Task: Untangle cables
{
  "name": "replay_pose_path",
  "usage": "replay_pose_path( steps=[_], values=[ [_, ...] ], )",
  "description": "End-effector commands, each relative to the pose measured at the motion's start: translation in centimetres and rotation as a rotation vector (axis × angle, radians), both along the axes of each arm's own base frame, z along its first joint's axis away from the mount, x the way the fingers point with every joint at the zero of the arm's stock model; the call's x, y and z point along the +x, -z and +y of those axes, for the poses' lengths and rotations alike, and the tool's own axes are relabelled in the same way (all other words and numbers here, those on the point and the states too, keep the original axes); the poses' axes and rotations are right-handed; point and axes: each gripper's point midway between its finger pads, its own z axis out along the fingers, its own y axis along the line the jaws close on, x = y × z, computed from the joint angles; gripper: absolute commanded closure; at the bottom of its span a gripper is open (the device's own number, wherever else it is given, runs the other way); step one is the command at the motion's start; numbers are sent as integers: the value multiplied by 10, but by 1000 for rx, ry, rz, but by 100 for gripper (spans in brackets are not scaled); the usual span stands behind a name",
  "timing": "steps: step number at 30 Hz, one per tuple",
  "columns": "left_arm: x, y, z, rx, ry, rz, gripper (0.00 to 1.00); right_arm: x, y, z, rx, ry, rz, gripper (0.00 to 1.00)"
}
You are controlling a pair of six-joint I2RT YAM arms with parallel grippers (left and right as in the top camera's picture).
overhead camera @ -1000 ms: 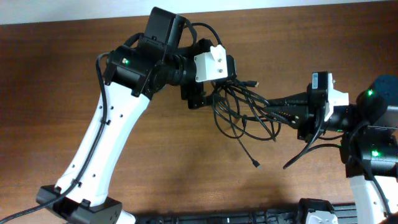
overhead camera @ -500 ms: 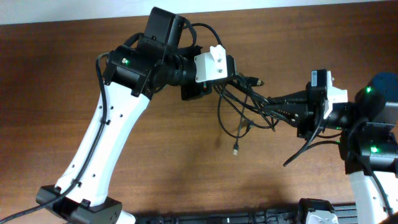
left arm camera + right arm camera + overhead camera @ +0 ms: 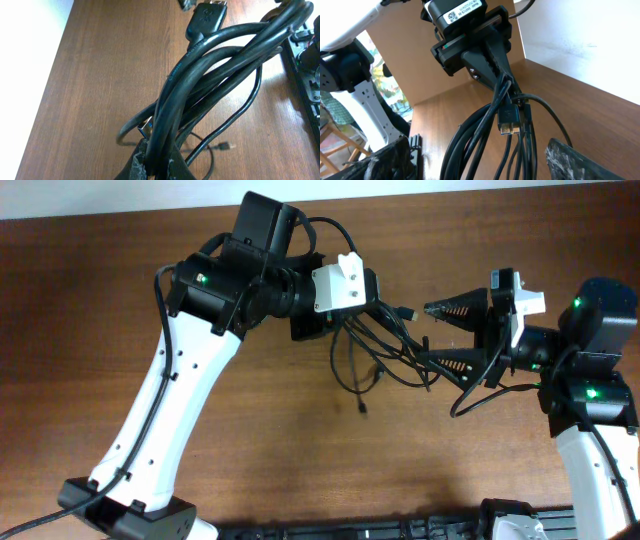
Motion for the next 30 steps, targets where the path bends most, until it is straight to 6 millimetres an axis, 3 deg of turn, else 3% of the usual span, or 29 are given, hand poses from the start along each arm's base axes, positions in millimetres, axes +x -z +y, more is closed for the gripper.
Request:
replay_pose_path(
  steps=[1, 6, 8, 9, 12, 17, 22, 28, 30],
  values=[
    [-7, -25, -7, -106, -1, 24, 100, 5, 0, -2, -7, 30, 8, 16],
    [7, -43, -16, -209, -124, 118, 100, 5, 1, -2, -7, 30, 11, 17],
    [1, -49, -20, -243, -93, 143, 100, 5, 1, -2, -7, 31, 11, 39],
    [-2, -51, -22, -256, -76, 150, 100, 5, 1, -2, -7, 31, 11, 61],
    [-3, -52, -22, -260, -70, 153, 100, 5, 1, -2, -7, 31, 12, 91],
    [5, -48, -19, -245, -143, 174, 100, 5, 1, -2, -7, 31, 15, 89],
    [40, -44, 0, -246, -435, 249, 100, 4, 3, -2, -4, 31, 34, 87],
    [67, -58, 16, -361, -617, 342, 100, 3, 5, -2, -1, 31, 56, 86],
    [68, -59, 16, -364, -617, 338, 100, 4, 5, -2, -3, 36, 56, 80]
  ],
)
